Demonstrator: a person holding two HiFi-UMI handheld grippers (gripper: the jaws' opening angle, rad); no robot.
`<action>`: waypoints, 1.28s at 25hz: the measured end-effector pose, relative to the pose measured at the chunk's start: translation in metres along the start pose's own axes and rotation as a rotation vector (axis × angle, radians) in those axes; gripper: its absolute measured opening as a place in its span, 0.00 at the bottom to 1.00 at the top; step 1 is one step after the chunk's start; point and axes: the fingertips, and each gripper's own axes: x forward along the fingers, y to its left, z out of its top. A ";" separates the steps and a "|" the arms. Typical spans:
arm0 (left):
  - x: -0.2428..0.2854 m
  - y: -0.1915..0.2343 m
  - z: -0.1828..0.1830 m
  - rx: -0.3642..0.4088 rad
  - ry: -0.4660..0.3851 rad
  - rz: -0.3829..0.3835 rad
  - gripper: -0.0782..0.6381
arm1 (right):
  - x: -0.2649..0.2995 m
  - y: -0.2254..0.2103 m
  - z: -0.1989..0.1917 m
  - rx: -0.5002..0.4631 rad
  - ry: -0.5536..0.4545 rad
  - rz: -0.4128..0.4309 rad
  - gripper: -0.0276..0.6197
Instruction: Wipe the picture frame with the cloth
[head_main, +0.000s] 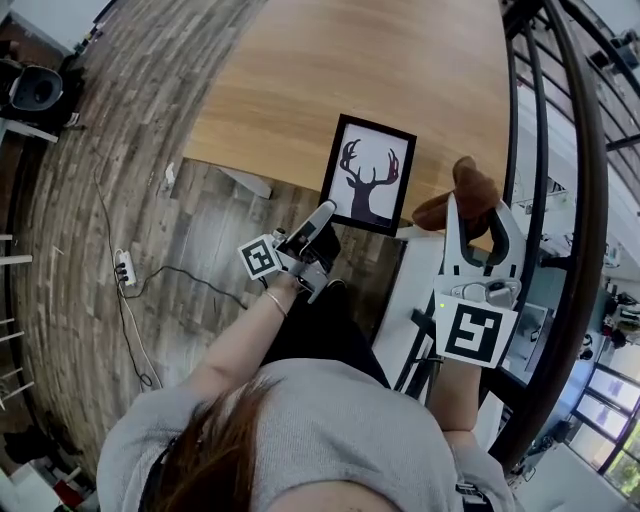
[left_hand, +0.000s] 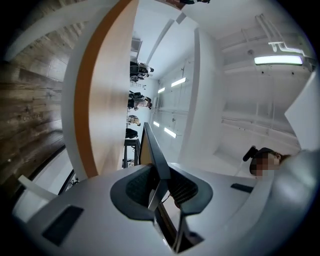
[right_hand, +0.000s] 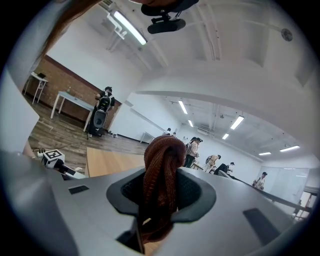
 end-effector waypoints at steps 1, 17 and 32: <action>-0.005 0.006 0.000 -0.007 -0.006 0.011 0.21 | 0.001 0.002 -0.003 0.006 0.003 0.004 0.25; -0.027 0.069 0.006 -0.078 -0.026 0.119 0.21 | 0.022 0.013 -0.030 0.042 0.063 0.044 0.25; -0.024 0.080 0.015 -0.120 -0.016 0.097 0.21 | 0.018 0.031 -0.046 0.067 0.087 0.081 0.25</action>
